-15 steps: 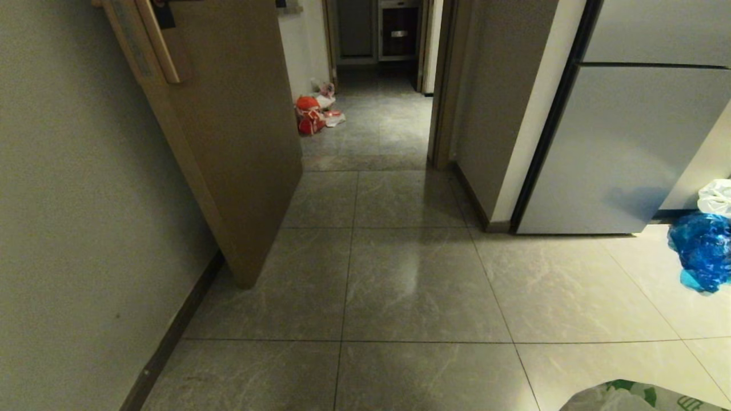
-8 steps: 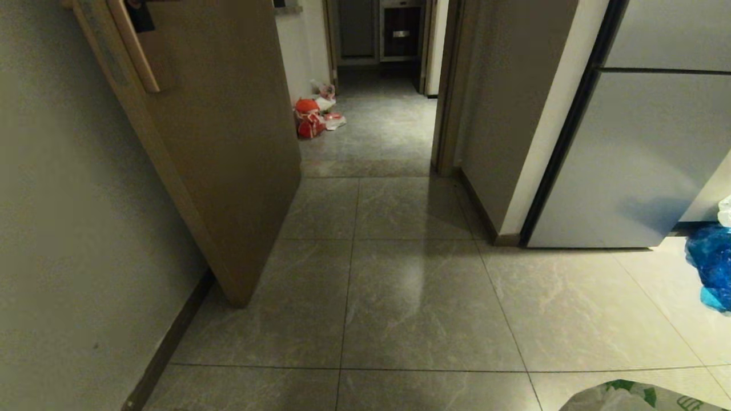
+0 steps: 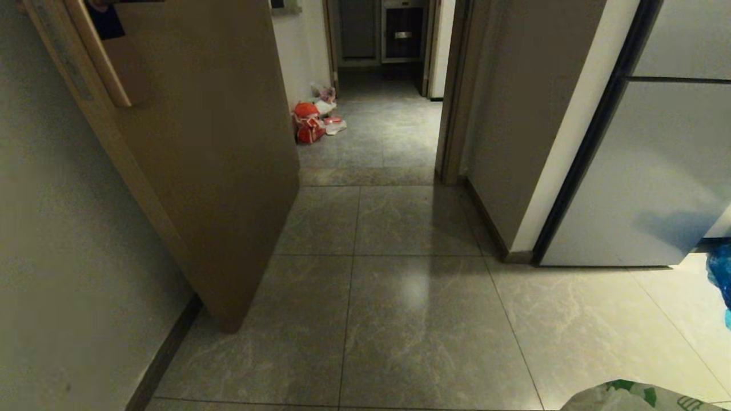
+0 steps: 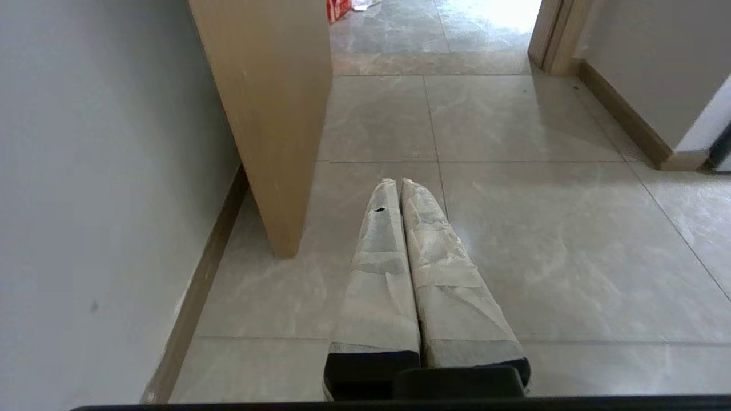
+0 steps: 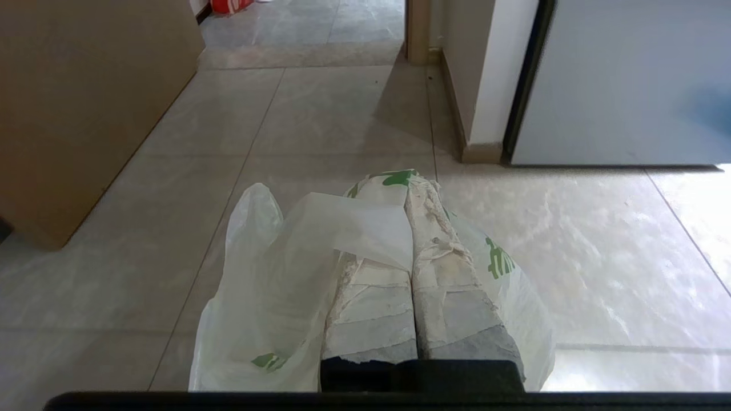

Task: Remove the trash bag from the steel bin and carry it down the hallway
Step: Put the trash bag at the door

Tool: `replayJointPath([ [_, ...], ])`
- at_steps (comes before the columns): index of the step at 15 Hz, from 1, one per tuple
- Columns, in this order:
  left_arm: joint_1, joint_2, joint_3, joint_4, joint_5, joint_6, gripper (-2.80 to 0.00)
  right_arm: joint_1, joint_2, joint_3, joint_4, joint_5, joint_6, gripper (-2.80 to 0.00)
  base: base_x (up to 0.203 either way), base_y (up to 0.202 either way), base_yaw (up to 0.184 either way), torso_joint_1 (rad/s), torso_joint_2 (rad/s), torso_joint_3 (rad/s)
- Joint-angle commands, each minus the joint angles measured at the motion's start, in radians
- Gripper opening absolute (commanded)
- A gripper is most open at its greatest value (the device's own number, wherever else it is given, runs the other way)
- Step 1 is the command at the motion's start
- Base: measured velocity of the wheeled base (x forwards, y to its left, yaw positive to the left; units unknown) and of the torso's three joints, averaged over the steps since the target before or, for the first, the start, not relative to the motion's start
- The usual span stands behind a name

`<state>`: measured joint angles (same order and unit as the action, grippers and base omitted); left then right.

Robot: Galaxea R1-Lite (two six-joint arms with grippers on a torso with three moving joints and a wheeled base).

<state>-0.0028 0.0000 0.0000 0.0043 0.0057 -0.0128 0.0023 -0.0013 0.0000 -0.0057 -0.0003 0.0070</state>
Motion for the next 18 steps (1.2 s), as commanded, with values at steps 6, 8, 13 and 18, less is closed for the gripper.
replayJointPath([
  [6,0.0,0.0,0.002,0.0,0.0,0.0,-2.8,0.002,-0.002,0.003,0.0,0.0,0.001,-2.8,0.191,0.0,0.001,0.005,0.01,0.002],
  [8,0.0,0.0,0.002,0.0,0.0,-0.001,-2.8,0.001,-0.002,0.003,0.0,0.0,0.001,-2.8,0.193,0.0,0.002,0.008,0.0,-0.001],
  [13,0.0,0.0,0.002,0.0,0.0,-0.001,-2.8,0.001,-0.002,0.003,0.0,0.0,0.0,-2.8,0.193,0.0,0.001,0.001,0.0,0.004],
  [18,0.0,0.0,0.002,0.0,0.0,0.0,-2.8,0.001,-0.002,0.003,0.0,0.0,0.001,-2.8,0.192,0.0,0.0,0.002,0.0,0.003],
])
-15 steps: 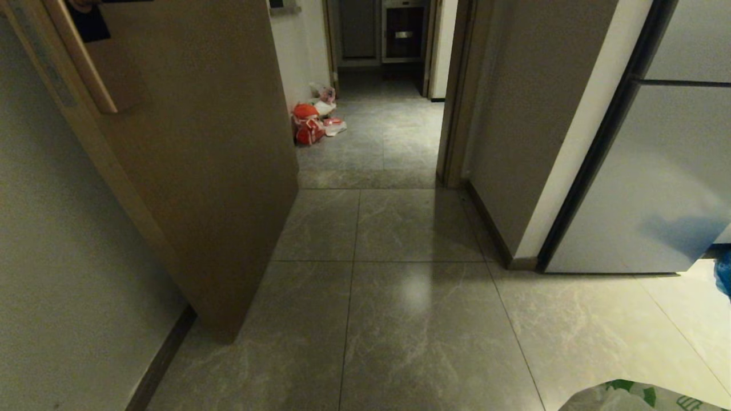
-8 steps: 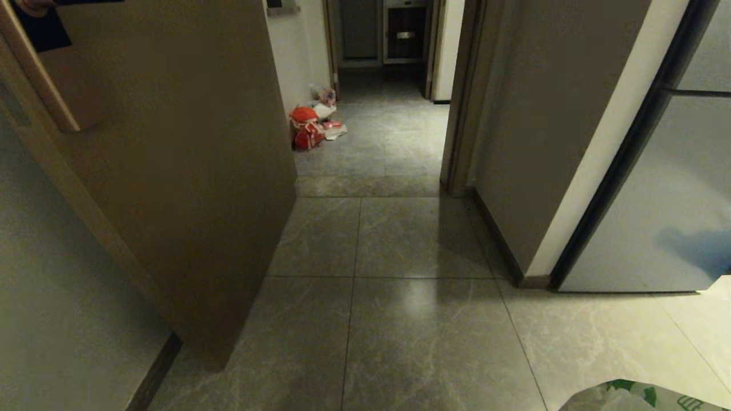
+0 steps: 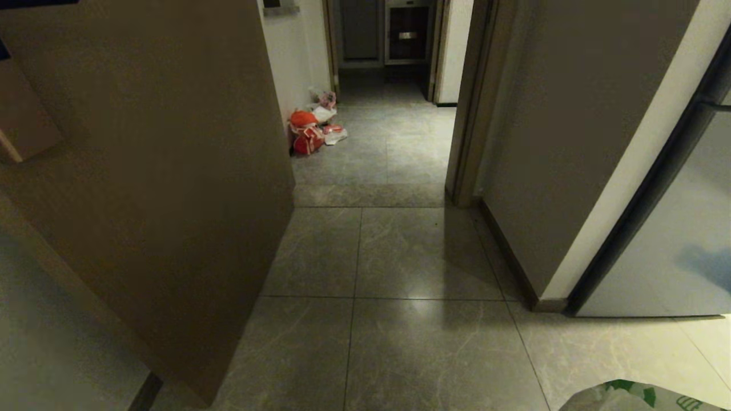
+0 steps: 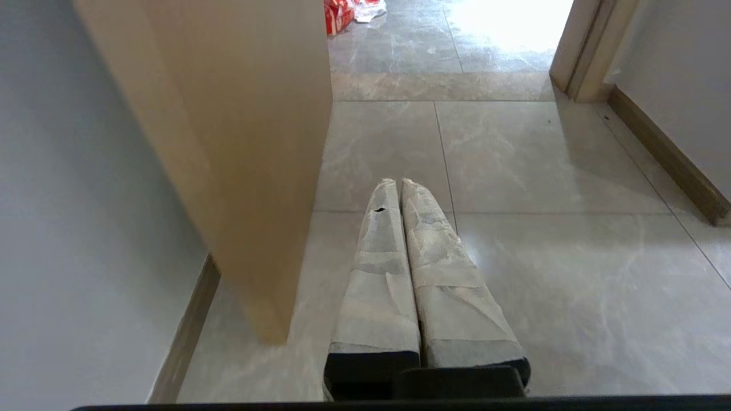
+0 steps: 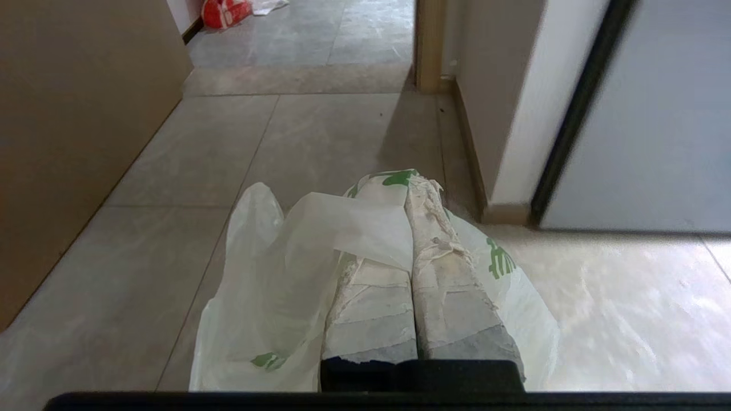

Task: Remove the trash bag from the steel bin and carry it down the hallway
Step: Put the trash bag at the door

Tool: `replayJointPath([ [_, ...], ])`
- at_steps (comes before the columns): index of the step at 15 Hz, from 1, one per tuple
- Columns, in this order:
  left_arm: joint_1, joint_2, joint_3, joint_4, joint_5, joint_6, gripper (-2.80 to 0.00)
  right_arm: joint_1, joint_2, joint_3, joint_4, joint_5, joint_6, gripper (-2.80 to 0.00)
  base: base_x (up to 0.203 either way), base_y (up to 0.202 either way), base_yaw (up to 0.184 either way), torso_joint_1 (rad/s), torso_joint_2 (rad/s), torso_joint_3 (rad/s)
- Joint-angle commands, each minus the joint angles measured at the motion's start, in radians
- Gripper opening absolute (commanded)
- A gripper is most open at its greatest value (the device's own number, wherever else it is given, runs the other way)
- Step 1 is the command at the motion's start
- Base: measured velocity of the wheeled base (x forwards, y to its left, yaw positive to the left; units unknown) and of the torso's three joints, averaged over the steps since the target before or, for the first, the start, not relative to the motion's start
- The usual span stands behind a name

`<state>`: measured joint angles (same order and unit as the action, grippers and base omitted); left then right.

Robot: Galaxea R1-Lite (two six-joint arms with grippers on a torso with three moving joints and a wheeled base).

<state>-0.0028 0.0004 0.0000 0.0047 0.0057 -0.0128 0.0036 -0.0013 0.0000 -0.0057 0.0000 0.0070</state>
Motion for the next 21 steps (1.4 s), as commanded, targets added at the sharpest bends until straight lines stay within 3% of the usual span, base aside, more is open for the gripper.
replayJointPath([
  [1,0.0,0.0,0.002,0.0,0.0,-0.001,-2.8,-0.001,-0.002,0.003,0.0,0.0,0.0,-2.8,0.194,0.0,0.003,0.002,0.0,0.006],
  [21,0.0,0.0,0.002,0.0,0.0,0.0,-2.8,-0.001,-0.002,0.003,0.0,0.0,0.001,-2.8,0.192,0.0,0.0,0.004,0.0,0.003],
])
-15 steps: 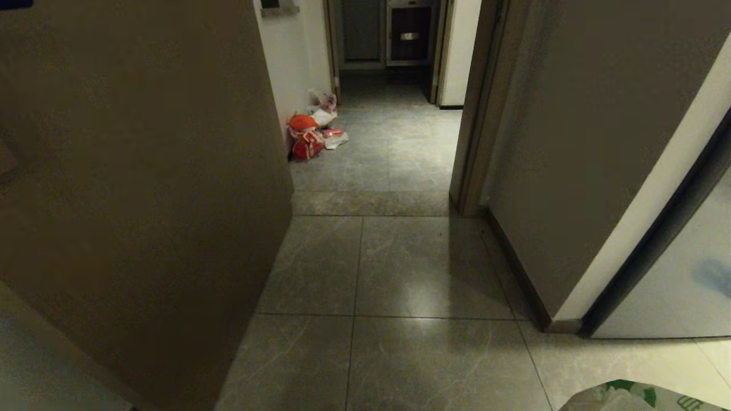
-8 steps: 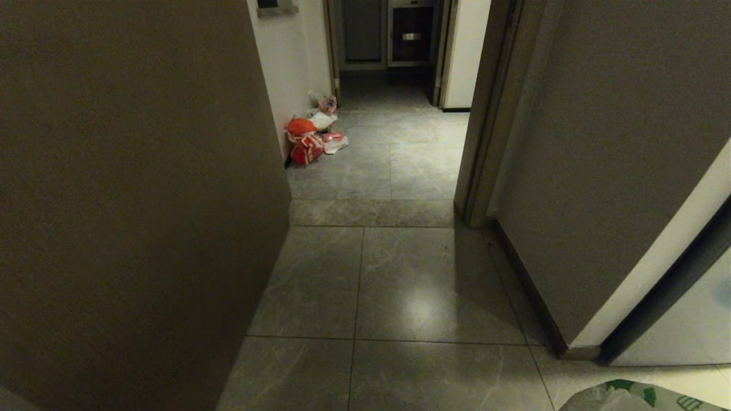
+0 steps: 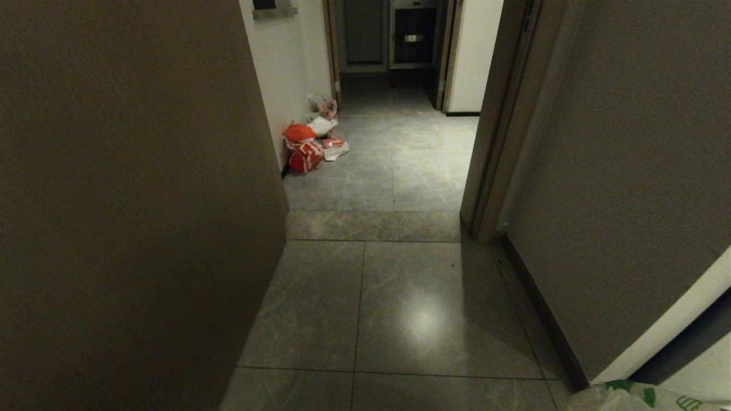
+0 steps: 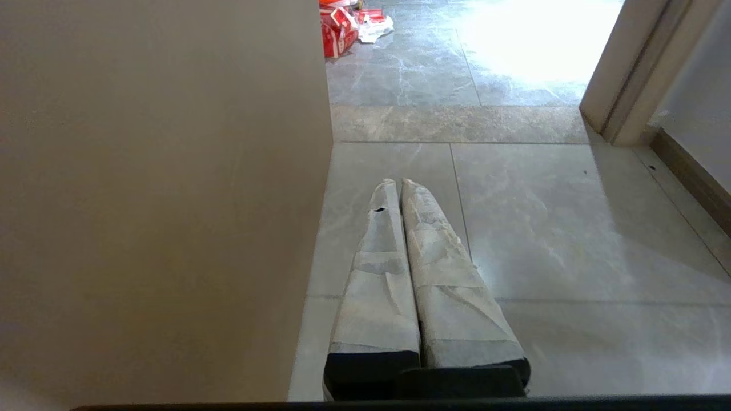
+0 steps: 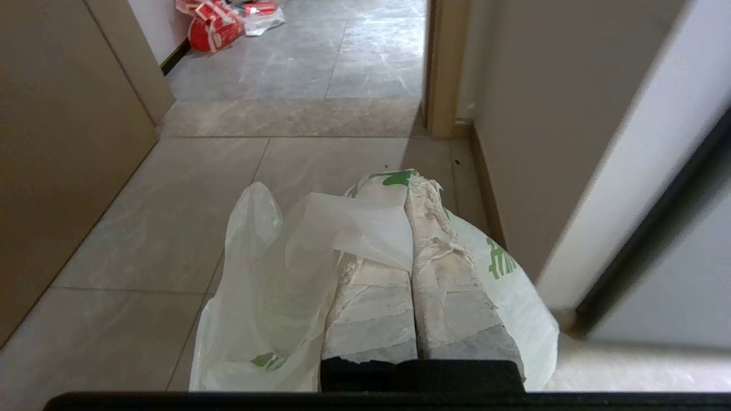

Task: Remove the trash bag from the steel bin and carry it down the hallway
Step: Put the trash bag at the door

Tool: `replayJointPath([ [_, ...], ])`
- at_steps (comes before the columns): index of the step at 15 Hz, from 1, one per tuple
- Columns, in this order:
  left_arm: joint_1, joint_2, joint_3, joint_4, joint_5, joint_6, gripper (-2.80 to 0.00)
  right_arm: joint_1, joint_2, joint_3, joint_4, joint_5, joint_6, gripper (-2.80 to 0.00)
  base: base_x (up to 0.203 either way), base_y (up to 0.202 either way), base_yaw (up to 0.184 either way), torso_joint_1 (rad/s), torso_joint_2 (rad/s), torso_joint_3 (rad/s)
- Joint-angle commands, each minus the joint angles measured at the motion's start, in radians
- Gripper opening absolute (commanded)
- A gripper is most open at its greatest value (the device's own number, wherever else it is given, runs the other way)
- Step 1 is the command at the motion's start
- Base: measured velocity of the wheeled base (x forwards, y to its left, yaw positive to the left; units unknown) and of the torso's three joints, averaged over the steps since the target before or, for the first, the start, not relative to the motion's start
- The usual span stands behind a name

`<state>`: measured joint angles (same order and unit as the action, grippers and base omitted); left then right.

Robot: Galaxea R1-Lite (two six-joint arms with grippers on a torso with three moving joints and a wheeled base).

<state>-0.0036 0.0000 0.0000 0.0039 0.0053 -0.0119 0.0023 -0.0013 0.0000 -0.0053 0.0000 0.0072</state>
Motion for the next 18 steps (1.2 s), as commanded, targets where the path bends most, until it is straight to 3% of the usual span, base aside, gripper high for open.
replayJointPath([
  [1,0.001,0.0,0.002,0.001,0.001,-0.002,-2.8,0.001,-0.002,0.003,-0.001,0.0,0.0,-2.8,0.19,0.0,0.0,-0.002,0.0,0.002],
  [18,0.001,0.0,0.002,0.001,0.001,0.0,-2.8,0.001,-0.002,0.003,-0.001,0.0,0.0,-2.8,0.192,0.0,0.001,0.002,0.0,0.001],
])
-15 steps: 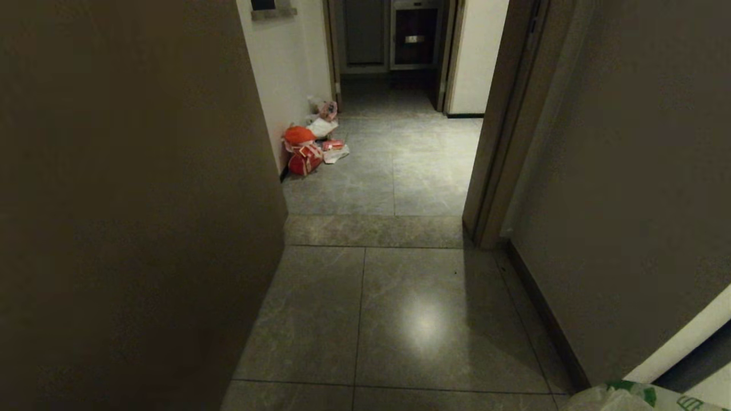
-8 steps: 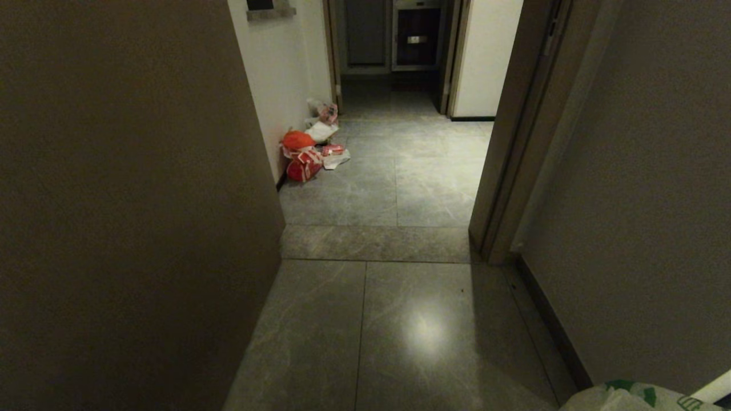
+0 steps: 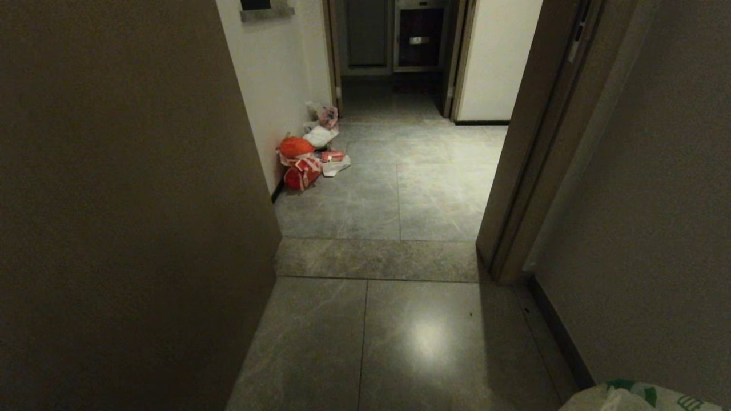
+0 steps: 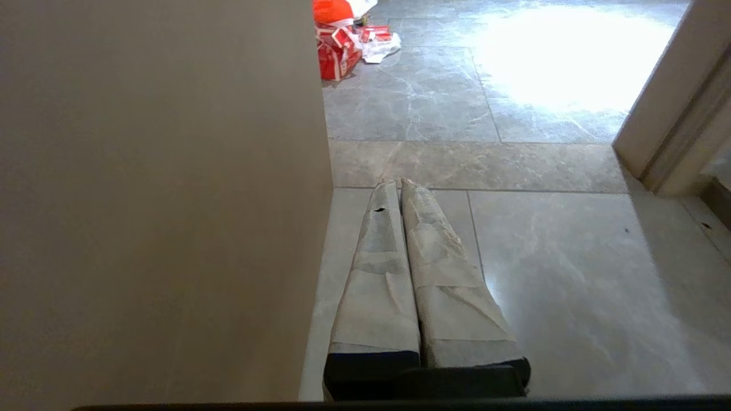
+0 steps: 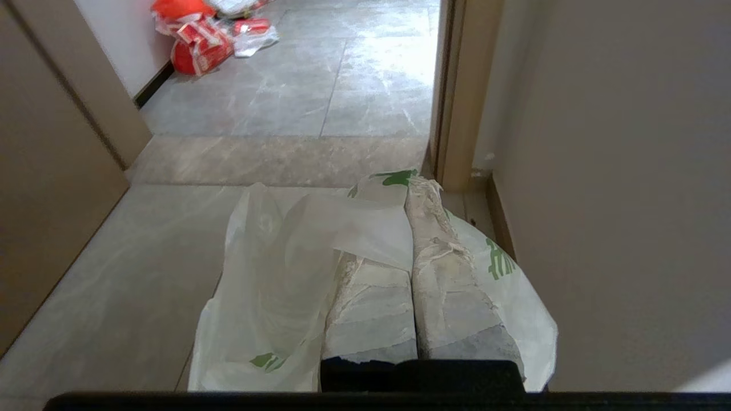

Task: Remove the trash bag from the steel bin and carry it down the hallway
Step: Put the trash bag at the door

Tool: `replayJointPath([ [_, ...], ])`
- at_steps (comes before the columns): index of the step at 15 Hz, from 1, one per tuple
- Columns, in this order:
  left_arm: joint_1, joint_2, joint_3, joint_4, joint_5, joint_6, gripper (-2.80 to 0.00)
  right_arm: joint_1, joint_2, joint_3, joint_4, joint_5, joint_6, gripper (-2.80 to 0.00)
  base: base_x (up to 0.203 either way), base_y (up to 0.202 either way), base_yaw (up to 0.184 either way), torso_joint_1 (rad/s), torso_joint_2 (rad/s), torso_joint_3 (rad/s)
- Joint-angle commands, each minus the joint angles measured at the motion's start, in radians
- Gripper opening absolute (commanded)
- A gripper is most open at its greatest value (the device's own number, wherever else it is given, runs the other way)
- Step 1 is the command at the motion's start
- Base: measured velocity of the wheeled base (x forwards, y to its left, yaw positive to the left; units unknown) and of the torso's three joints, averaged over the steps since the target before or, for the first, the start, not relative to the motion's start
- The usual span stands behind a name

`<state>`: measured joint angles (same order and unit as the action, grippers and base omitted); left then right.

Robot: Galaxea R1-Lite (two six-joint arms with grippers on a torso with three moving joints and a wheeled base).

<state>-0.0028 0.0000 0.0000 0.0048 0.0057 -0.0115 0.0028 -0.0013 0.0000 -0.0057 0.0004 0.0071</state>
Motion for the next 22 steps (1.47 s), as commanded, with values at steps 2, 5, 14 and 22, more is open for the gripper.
replayJointPath([
  [2,0.0,0.0,0.002,0.0,0.0,-0.001,-2.8,0.0,-0.002,0.003,0.0,0.0,0.0,-2.8,0.191,0.0,-0.001,0.007,0.0,0.002],
  [5,0.0,0.0,0.002,0.0,0.0,-0.001,-2.8,0.0,-0.002,0.003,0.0,0.0,0.0,-2.8,0.192,0.0,-0.001,0.0,0.0,0.002],
  [14,0.0,0.0,0.002,0.0,0.0,-0.001,-2.8,0.0,-0.002,0.003,0.0,0.0,0.001,-2.8,0.193,0.0,0.001,0.001,0.0,0.003],
  [22,0.0,0.0,0.002,0.0,0.0,-0.001,-2.8,0.0,-0.002,0.003,0.0,0.0,0.001,-2.8,0.191,0.0,0.001,0.001,0.0,0.004],
])
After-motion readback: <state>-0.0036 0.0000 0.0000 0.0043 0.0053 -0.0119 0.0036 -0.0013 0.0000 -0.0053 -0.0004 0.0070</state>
